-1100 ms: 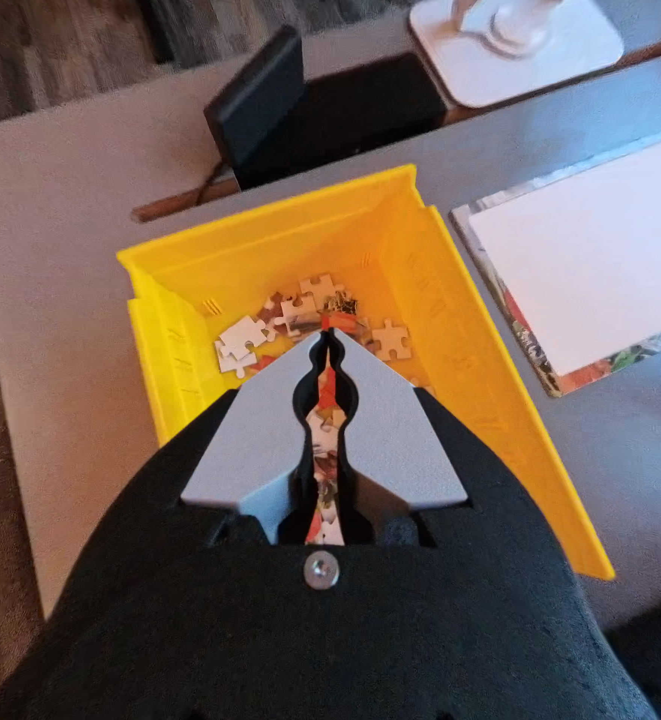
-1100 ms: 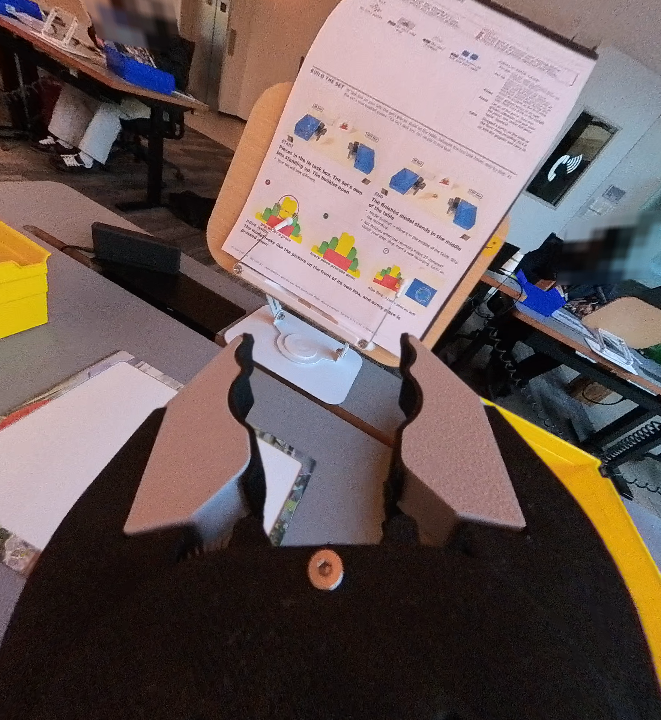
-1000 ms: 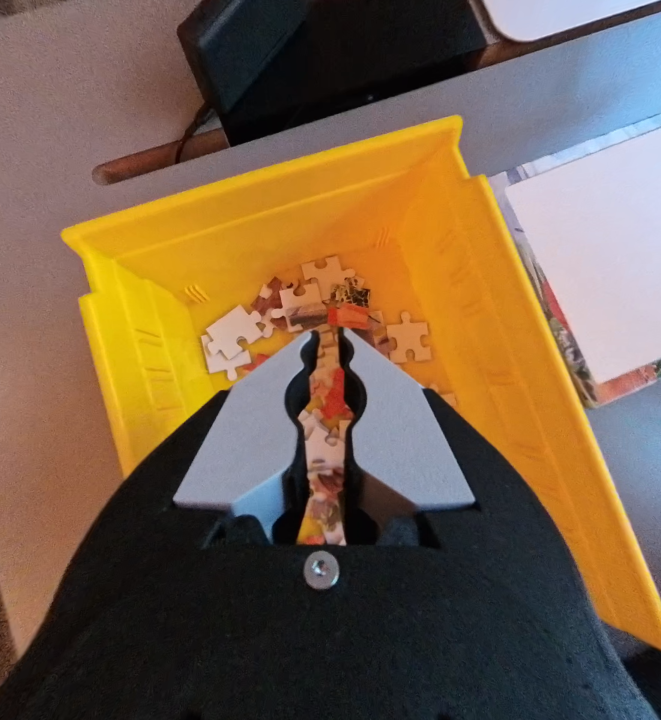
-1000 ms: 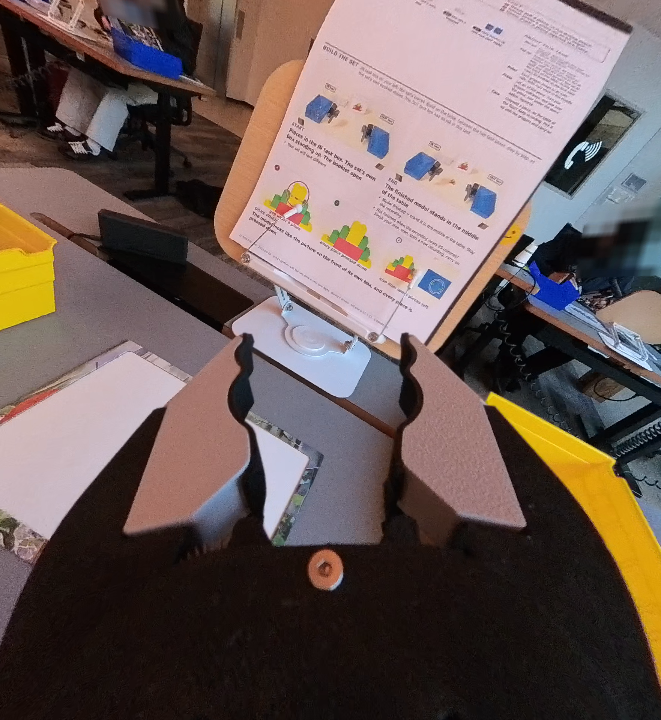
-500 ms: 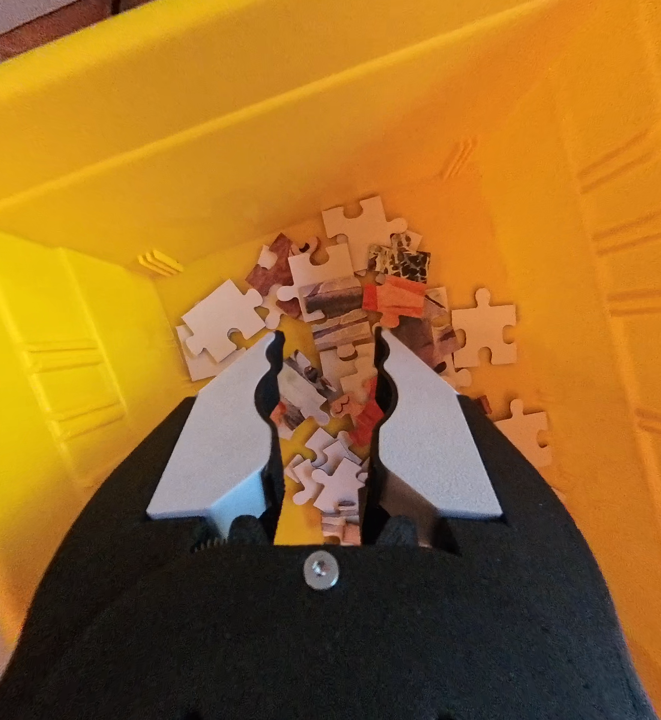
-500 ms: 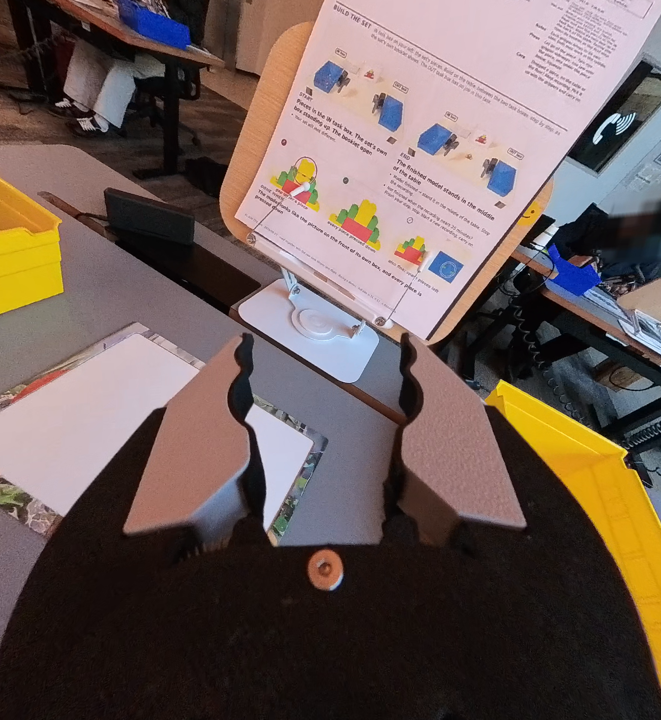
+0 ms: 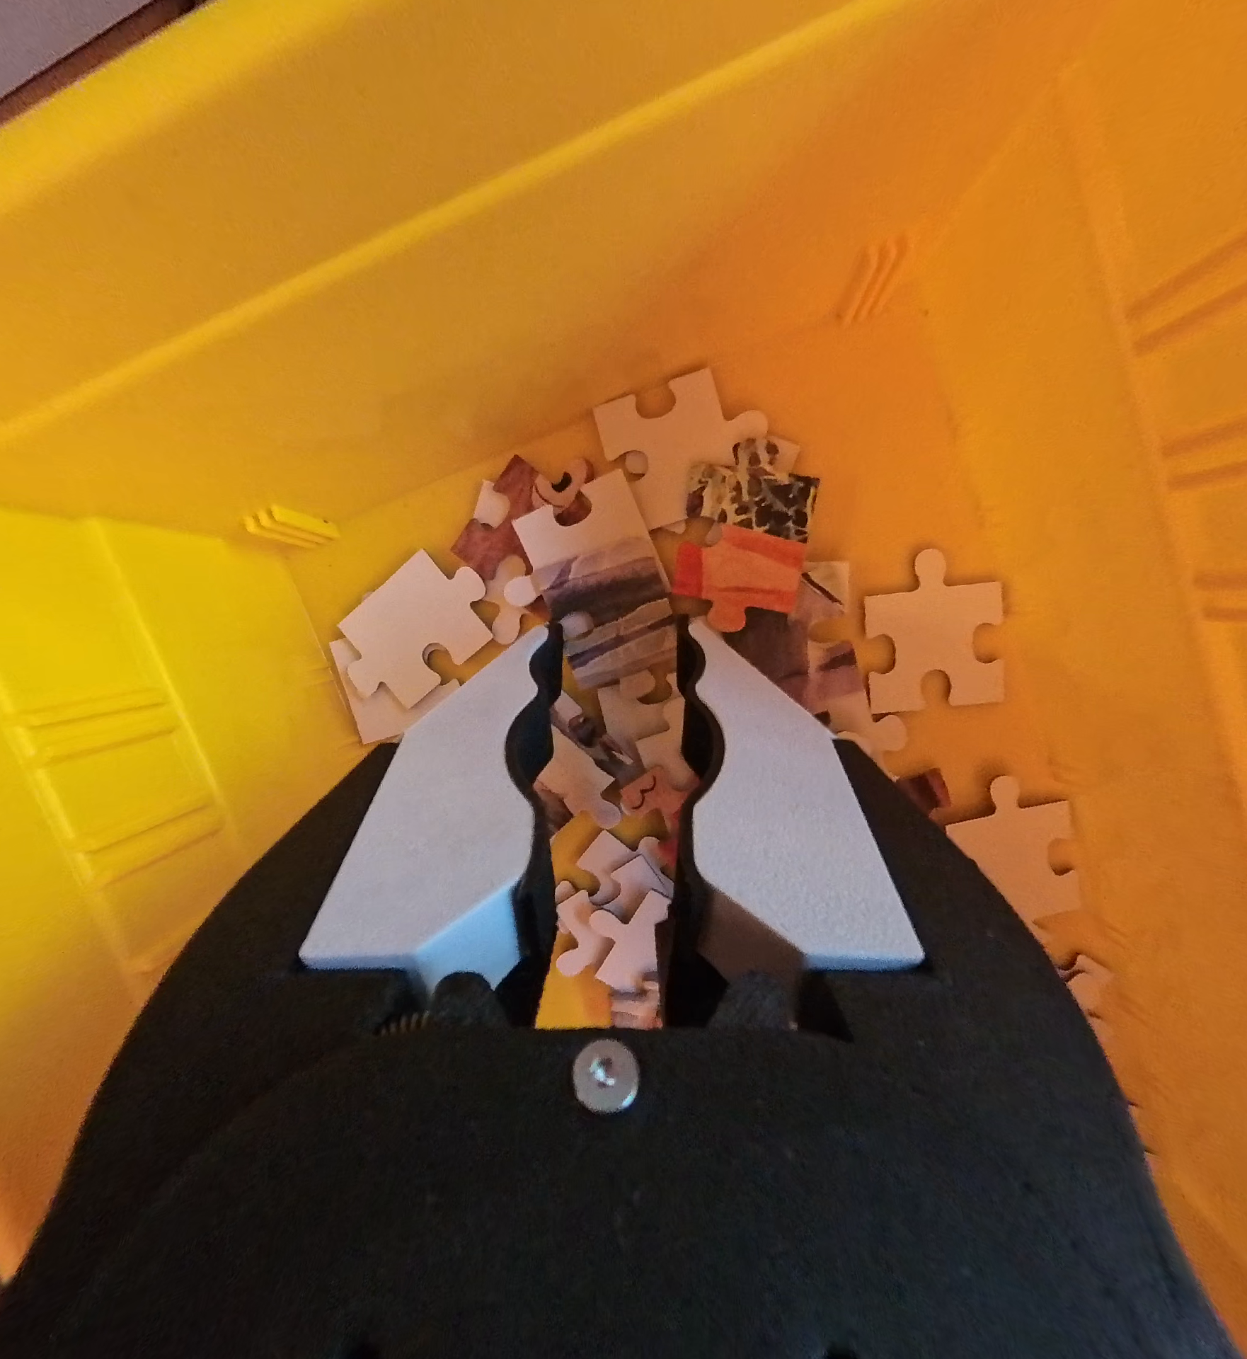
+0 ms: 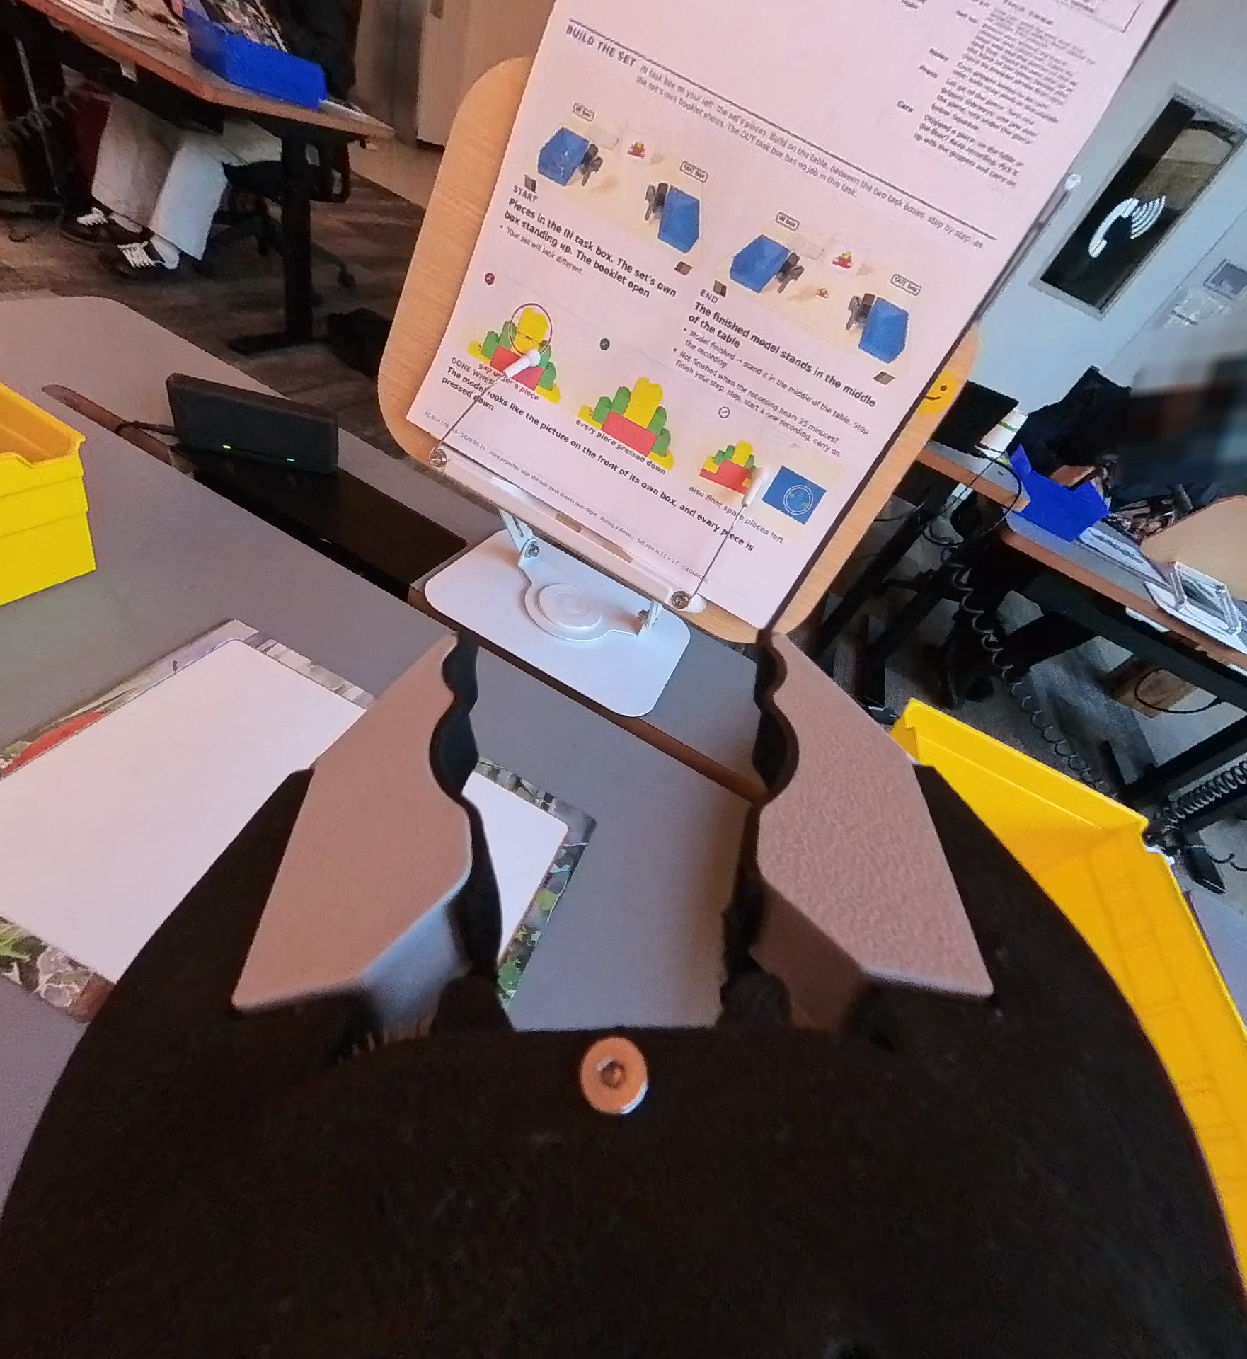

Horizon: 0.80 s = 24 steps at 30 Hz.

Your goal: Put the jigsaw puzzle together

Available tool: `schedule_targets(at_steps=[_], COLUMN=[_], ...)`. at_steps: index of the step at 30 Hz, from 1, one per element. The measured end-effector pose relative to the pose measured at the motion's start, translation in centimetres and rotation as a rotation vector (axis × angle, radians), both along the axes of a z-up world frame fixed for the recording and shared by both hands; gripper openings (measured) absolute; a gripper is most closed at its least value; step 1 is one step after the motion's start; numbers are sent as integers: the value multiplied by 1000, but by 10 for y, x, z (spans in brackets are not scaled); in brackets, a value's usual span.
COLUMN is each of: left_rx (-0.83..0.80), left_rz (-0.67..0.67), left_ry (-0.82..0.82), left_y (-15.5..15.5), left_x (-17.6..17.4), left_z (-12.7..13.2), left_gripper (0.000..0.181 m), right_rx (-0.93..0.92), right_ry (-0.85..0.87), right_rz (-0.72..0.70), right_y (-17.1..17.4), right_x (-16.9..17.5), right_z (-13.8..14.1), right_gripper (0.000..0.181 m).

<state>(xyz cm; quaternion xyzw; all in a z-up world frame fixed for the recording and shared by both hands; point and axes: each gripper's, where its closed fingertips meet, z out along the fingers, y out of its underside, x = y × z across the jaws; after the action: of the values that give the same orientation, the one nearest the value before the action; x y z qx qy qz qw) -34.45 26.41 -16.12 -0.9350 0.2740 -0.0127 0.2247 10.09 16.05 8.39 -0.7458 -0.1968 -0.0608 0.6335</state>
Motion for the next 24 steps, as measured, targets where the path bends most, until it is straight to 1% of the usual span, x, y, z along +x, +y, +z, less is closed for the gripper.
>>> schedule_targets(at_steps=[4,8,10,12,15,17,20,22,24], left_rx=[-3,46,95,158,288,390,551,654,723], left_rz=[-1,16,20,19,-9,-71,-280,-419,-524], left_ry=[27,21,24,32,29,3,-34,-48,-57], left_y=[-2,-1,0,1,-1,-7,-30,-50,-71], left_x=[-5,-8,-8,-6,8,31,90,133,171], left_z=[2,19,35,55,98,131,177,200,214], left_gripper=[29,29,29,29,29,29,29,29,29], right_rx=[4,0,-5,-10,-25,-35,-65,-104,-156], right_ry=[4,-6,-6,-3,3,10,37,83,160], right_rz=[-7,-13,-12,-10,-3,10,62,145,272], right_y=[-1,0,1,2,3,4,4,3,-2], right_x=[3,4,4,4,3,0,-13,-32,-59], right_z=[2,0,-1,-3,-6,-8,-14,-21,-28], right_gripper=[76,76,76,76,76,76,76,76,73])
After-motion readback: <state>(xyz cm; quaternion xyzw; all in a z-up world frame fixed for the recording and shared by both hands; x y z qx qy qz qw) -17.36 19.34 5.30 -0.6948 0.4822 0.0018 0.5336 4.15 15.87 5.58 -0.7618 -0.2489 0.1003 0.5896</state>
